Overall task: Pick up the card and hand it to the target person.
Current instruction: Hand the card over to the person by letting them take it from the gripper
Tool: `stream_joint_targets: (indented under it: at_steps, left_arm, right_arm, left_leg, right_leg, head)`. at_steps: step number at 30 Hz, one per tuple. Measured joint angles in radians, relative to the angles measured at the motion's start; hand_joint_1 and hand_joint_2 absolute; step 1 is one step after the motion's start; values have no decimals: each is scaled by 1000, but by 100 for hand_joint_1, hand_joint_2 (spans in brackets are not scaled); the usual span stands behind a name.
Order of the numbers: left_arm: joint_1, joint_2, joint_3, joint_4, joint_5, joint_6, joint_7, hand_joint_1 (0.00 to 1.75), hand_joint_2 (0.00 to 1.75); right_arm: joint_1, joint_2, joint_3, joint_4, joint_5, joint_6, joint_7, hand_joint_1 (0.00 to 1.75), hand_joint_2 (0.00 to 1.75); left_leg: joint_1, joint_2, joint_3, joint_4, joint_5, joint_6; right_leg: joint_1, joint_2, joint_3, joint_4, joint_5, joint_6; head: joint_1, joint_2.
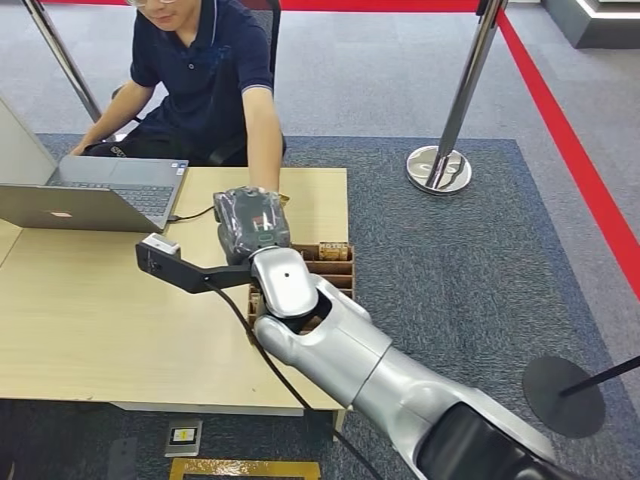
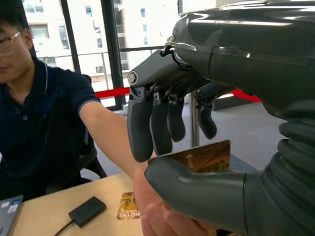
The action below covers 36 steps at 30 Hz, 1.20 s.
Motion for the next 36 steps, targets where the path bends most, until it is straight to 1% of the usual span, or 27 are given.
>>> stream_joint_targets:
  at_steps: [1,3,8,14,16,19,22,24,26,30,33,36]
  left_arm:
    - [0,0,0,0,0,0,1,0,0]
    - [0,0,0,0,-2,0,3,0,0]
    - [0,0,0,0,-4,0,8,0,0]
    - [0,0,0,0,-4,0,9,0,0]
    - [1,0,0,0,-3,0,10,0,0]
    - [1,0,2,0,3,0,10,0,0]
    - [2,0,4,0,9,0,9,0,0]
    - [2,0,4,0,12,0,9,0,0]
    - [2,-1,7,1,15,-1,10,0,0]
    - [4,-4,23,1,23,-1,1,0,0]
    - [8,-6,33,2,29,-1,-14,0,0]
    - [8,-7,45,2,39,0,-22,0,0]
  right_arm:
    - [-2,0,13,10,-8,0,4,0,87]
    - [-6,0,37,29,-21,0,8,0,0]
    - [-8,0,86,71,-28,-7,21,0,0]
    - [-7,0,114,100,-31,-27,20,0,0]
    - [-6,0,120,110,-33,-55,11,0,0]
    - [-6,-1,122,128,-26,-127,-8,0,0]
    - [-1,-8,96,143,36,-203,-28,0,0]
    - [12,-24,52,138,109,-226,-38,0,0]
    - [42,-53,-15,111,191,-240,-35,0,0]
    - [149,-142,-224,-7,327,-259,-41,0,0]
    - [253,-206,-401,-115,354,-260,-75,0,0]
    - [348,-247,-549,-209,353,-264,-89,0,0]
  left_leg:
    - [0,0,0,0,0,0]
    - [0,0,0,0,0,0]
    - [0,0,0,0,0,0]
    - [0,0,0,0,0,0]
    - [0,0,0,0,0,0]
    - [0,0,0,0,0,0]
    - [0,0,0,0,0,0]
    - [0,0,0,1,0,0]
    - [0,0,0,1,0,0]
    - [0,-1,0,2,0,0]
    - [0,-2,-1,2,0,1]
    - [-1,-1,0,3,0,1]
  right_leg:
    - [0,0,0,0,0,0]
    - [0,0,0,0,0,0]
    - [0,0,0,0,0,0]
    - [0,0,0,0,0,0]
    - [0,0,0,0,0,0]
    - [0,0,0,0,0,0]
    - [0,0,0,0,0,0]
    - [0,0,0,0,0,0]
    - [0,0,0,-1,0,0]
    - [0,0,1,-2,1,1]
    - [-1,0,1,-2,1,2]
    - [-1,0,0,-3,2,1]
  head:
    - [0,0]
    - [0,0]
    - [0,0]
    - [0,0]
    - [0,0]
    - [0,0]
    - [0,0]
    - [0,0]
    - [0,0]
    - [0,0]
    - [0,0]
    - [0,0]
